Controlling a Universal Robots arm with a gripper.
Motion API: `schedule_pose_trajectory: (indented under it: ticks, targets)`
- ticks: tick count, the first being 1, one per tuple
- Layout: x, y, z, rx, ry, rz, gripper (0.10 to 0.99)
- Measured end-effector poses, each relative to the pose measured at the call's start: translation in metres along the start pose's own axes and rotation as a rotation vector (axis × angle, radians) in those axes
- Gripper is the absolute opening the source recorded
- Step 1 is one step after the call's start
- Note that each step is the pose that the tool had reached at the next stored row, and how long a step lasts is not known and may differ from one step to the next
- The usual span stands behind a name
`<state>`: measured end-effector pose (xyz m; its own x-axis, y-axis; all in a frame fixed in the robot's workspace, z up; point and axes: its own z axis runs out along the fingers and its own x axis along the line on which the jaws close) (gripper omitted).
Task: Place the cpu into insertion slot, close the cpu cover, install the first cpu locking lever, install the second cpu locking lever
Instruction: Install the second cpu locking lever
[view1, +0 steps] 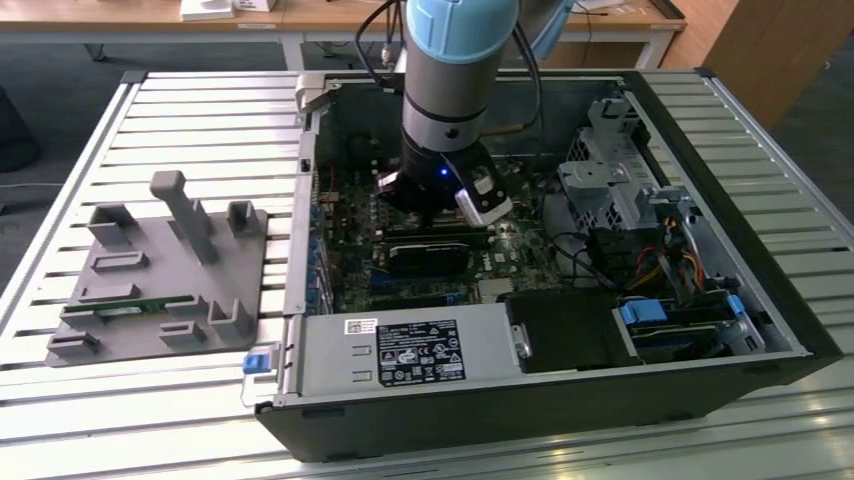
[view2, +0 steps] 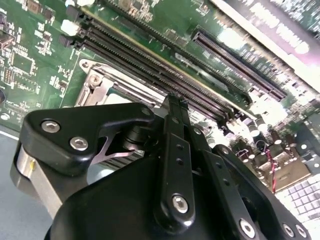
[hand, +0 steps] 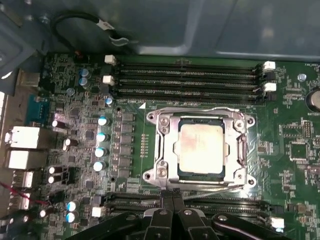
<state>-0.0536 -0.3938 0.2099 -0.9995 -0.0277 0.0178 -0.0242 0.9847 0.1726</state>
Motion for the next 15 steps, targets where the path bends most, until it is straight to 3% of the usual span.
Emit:
schedule_pose_trajectory:
  ticks: [10,15]
  targets:
    - [0.0093,-0.0029,0.0007,-0.009,0.0003,-0.004,0.106]
    - [0.0114,-0.0039,0.0038,-0.021,0.0003,-0.005,0.106]
